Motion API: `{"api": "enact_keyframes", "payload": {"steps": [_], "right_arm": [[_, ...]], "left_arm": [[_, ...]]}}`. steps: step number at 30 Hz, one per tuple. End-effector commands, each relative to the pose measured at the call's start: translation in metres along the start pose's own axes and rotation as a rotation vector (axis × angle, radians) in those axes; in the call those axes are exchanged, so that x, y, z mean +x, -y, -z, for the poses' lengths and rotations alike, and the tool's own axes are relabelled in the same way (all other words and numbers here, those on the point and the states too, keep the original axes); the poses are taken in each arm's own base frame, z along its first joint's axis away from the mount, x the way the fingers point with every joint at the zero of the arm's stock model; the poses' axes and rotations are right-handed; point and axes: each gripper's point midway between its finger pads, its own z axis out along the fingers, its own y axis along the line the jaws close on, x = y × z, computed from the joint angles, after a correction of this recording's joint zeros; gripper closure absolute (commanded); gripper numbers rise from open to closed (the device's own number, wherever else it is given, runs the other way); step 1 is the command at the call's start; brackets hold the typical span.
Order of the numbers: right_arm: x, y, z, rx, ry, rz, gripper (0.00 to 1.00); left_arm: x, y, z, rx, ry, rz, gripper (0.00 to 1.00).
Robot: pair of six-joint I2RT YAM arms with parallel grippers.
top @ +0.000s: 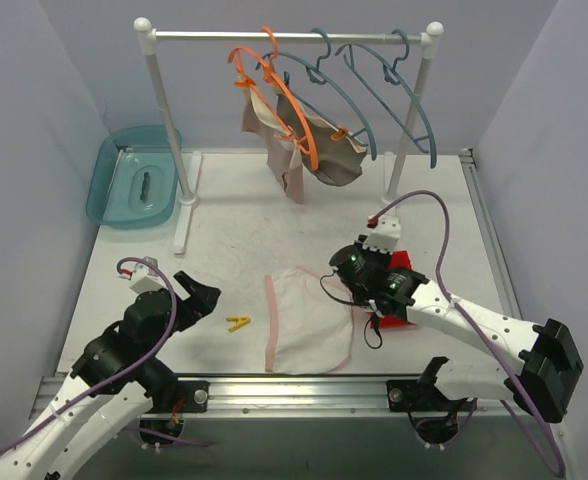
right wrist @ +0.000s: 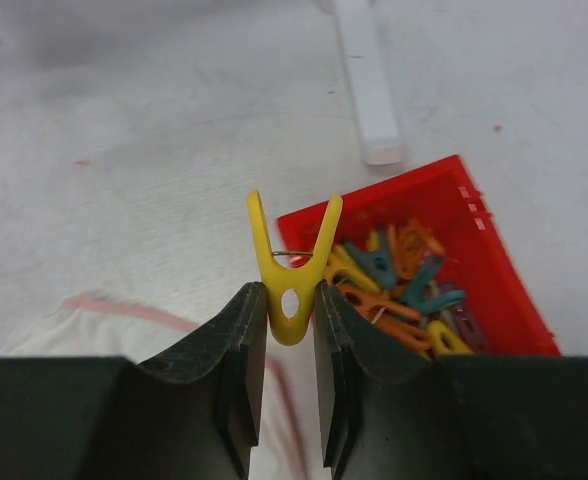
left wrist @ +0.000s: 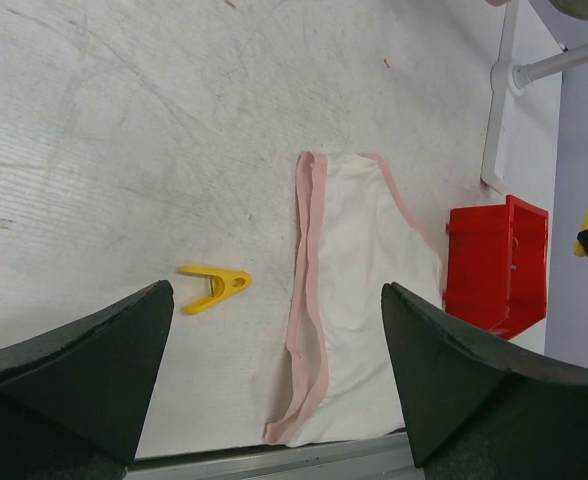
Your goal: Remove the underwear clipped to the hanger
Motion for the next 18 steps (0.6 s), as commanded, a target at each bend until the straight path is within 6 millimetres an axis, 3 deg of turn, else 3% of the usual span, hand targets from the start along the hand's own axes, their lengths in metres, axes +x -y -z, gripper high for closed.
{"api": "enact_keyframes", "payload": {"steps": [1,7,8,9,11,13,14,16,17,18], "right_arm": [[-0.007,0.050,-0.004,0.165,0.041,-0.044,1.00],[-0.018,0.079,-0.012,0.234,0.034,-0.077,1.00],[-0.016,0.081,-0.014,0.232,0.018,-0.079,0.91],[-0.015,0.080,-0.014,0.225,0.009,-0.071,0.64],[-0.011,0.077,-0.014,0.205,-0.010,-0.063,0.47],[-0.011,0.071,-0.013,0.168,-0.018,-0.047,0.38],[-0.012,0.065,-0.013,0.143,-0.017,-0.054,0.31],[-0.010,0.041,-0.011,0.025,-0.044,-0.026,0.28],[-0.015,0.019,-0.012,-0.085,-0.026,0.036,0.30],[-0.004,-0.016,-0.003,-0.277,-0.084,0.069,0.30]], "left_arm": [[-0.006,0.021,-0.002,0.060,0.006,0.026,0.06],[-0.004,0.025,-0.007,0.070,-0.002,0.034,0.06],[-0.003,0.026,-0.008,0.072,-0.005,0.034,0.06],[-0.003,0.026,-0.008,0.073,-0.006,0.034,0.06],[-0.002,0.026,-0.009,0.074,-0.008,0.035,0.06],[-0.002,0.026,-0.009,0.073,-0.006,0.037,0.06],[-0.002,0.026,-0.010,0.072,-0.007,0.036,0.06],[-0.002,0.025,-0.010,0.068,-0.004,0.035,0.06],[-0.003,0.025,-0.009,0.068,0.000,0.037,0.06],[-0.004,0.024,-0.009,0.064,0.004,0.037,0.06]]}}
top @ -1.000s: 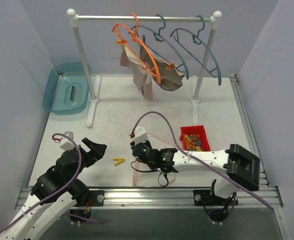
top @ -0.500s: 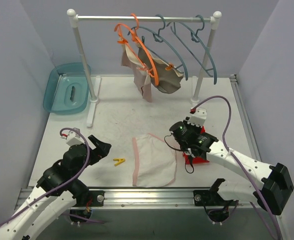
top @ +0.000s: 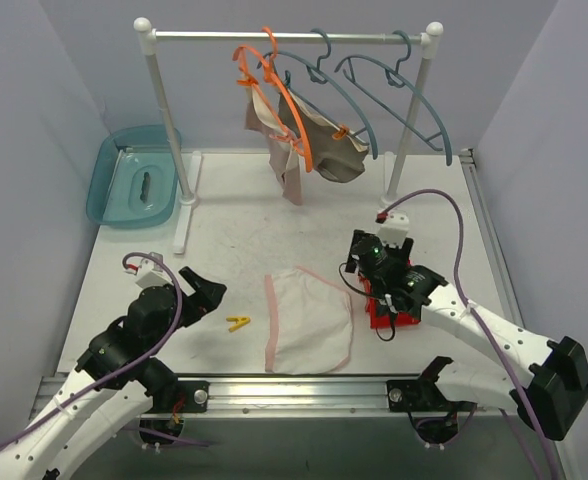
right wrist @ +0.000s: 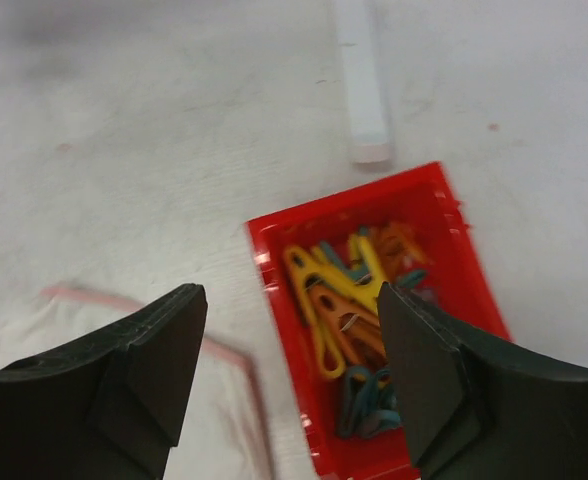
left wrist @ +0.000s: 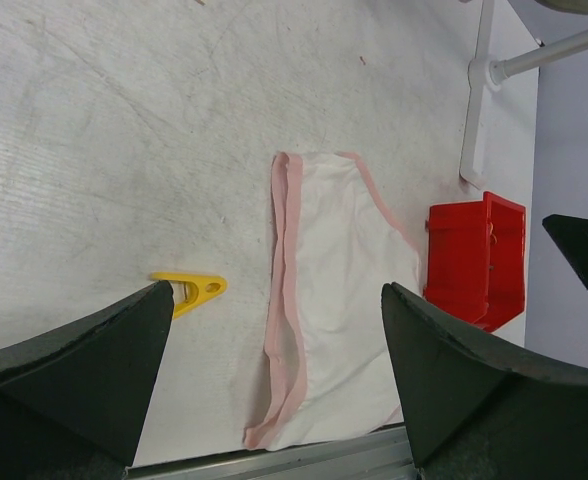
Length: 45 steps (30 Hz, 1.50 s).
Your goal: Remove the underwear clipped to the hanger
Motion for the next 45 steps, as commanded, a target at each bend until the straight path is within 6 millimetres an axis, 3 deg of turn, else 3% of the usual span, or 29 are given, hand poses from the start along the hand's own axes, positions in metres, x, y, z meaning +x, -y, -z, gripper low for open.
{"api": "enact_keyframes", "payload": {"steps": [1,3,4,5,6,7,9,10,11,16,27,29,37,40,45], "right_arm": [[0.012,-0.085,0.025,-0.440,-0.043,0.152,0.30],[0.016,-0.131,0.049,-0.637,-0.004,0.258,0.30],[0.042,-0.156,0.068,-0.748,-0.035,0.348,0.30],[0.046,-0.173,0.076,-0.808,-0.022,0.375,0.28],[0.048,-0.187,0.084,-0.859,-0.009,0.429,0.27],[0.072,-0.201,0.087,-0.912,-0.061,0.496,0.26],[0.084,-0.224,0.100,-0.997,-0.055,0.580,0.23],[0.103,-0.231,0.097,-1.011,-0.092,0.635,0.23],[0.114,-0.240,0.106,-1.067,-0.102,0.669,0.20],[0.142,-0.256,0.096,-1.112,-0.117,0.789,0.16],[0.165,-0.295,0.101,-1.251,-0.099,0.906,0.14],[0.178,-0.296,0.097,-1.248,-0.126,0.931,0.15],[0.197,-0.305,0.086,-1.234,-0.166,0.968,0.18],[0.204,-0.304,0.082,-1.208,-0.178,0.983,0.24],[0.207,-0.303,0.075,-1.160,-0.186,0.977,0.45]], "left_arm": [[-0.009,0.007,0.001,0.024,0.037,0.028,0.06],[-0.012,0.005,0.003,0.020,0.051,0.031,0.06],[-0.013,0.003,0.004,0.009,0.058,0.036,0.06],[-0.013,0.001,0.005,0.006,0.060,0.039,0.06],[-0.014,0.000,0.006,0.005,0.063,0.038,0.06],[-0.016,-0.001,0.009,0.004,0.073,0.045,0.06],[-0.019,-0.003,0.013,0.008,0.088,0.054,0.06],[-0.021,-0.005,0.015,0.000,0.097,0.059,0.06],[-0.021,-0.007,0.017,-0.004,0.100,0.062,0.06],[-0.030,-0.017,0.031,-0.012,0.150,0.084,0.06],[-0.034,-0.028,0.043,-0.003,0.185,0.120,0.06],[-0.034,-0.029,0.044,-0.005,0.188,0.120,0.06],[-0.035,-0.033,0.047,-0.007,0.201,0.124,0.06],[-0.035,-0.034,0.047,-0.010,0.200,0.122,0.06],[-0.035,-0.036,0.048,-0.009,0.203,0.127,0.06]]}}
